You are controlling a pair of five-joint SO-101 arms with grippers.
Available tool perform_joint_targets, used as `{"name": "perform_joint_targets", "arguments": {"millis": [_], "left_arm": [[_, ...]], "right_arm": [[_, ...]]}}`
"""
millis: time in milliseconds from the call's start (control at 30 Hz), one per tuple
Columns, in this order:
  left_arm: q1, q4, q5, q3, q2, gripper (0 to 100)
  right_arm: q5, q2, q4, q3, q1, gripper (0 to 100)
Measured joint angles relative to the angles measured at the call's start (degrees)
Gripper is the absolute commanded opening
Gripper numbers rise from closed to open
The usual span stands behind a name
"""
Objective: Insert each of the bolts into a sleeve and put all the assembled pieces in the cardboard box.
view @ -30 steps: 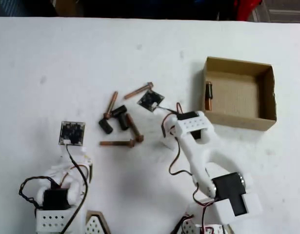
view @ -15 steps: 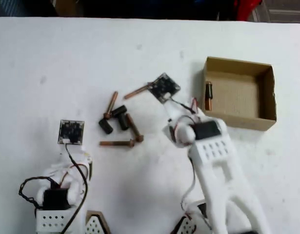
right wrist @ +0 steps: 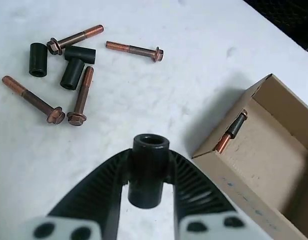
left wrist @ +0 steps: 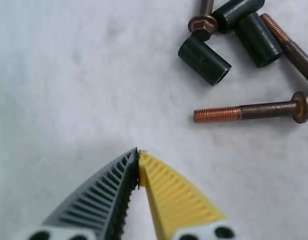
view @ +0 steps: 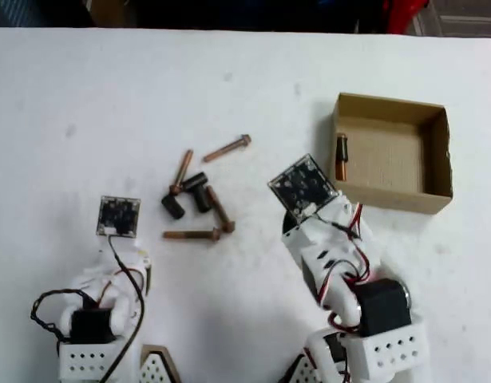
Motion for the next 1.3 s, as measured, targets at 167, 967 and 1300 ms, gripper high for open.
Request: {"name": "perform_joint_targets", "arguments": {"millis": [167,967,1300], "left_arm": [[0.00,0.00,-10.99,0.00,0.00,2],[0.00,-2.46,-35.34,-1.58,0.00,2],[0.00,2.02,-37.10,-11.96,-0.09,2]], "right_arm": [[-2.02,-5.19,-1.58,4.48,2.02,1.6],[-7.03,-28.66,-8.00,25.41,7.82,1.8],[-7.30,-31.56,-13.54,34.11,8.35,1.7]]}}
